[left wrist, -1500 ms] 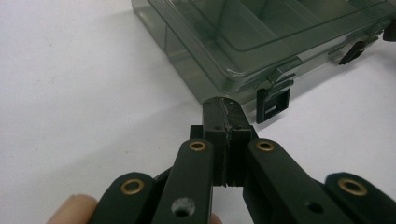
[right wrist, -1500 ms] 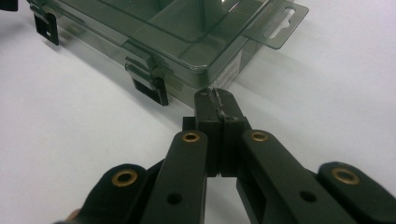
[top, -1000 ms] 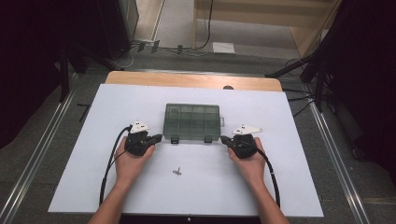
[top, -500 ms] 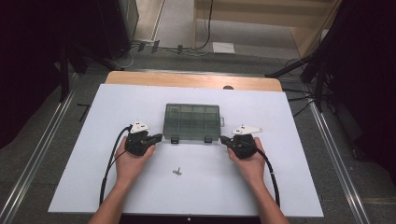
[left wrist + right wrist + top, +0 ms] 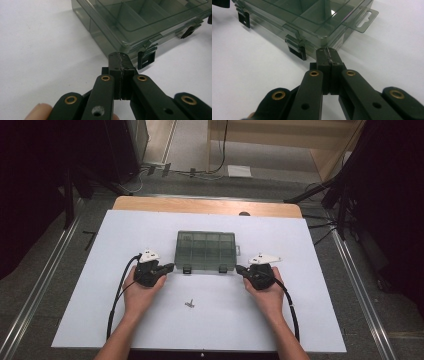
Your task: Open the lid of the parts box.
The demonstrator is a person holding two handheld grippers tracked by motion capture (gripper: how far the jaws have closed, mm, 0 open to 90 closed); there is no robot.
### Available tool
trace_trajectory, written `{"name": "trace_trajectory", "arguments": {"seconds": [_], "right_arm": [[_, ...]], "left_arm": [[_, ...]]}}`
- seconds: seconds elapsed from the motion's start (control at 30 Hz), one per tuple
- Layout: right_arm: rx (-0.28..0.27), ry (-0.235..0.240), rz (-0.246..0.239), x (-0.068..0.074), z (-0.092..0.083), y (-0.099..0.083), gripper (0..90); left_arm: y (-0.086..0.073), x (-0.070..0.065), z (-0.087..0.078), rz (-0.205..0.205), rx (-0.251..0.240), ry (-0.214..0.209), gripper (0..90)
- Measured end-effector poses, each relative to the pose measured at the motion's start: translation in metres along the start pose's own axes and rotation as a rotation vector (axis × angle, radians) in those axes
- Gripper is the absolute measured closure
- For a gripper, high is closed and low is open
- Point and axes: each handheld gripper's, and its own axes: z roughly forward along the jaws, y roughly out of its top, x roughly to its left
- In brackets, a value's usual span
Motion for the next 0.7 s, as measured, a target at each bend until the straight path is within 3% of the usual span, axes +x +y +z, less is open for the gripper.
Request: {"name": "trace_trajectory", "arguments": {"seconds": [0.5, 0.7], "right_arm": [[-0.014, 0.005, 0.003, 0.0000, -0.0014, 0.0012, 90.0], [-0.022, 0.000, 0.004, 0.0000, -0.0011, 0.0012, 90.0]], "left_arm": [[0.0076, -0.0035, -0.0028, 0.017, -0.006, -0.019, 90.0], [0.0081, -0.0036, -0.0015, 0.020, -0.021, 0.003, 88.6]]}}
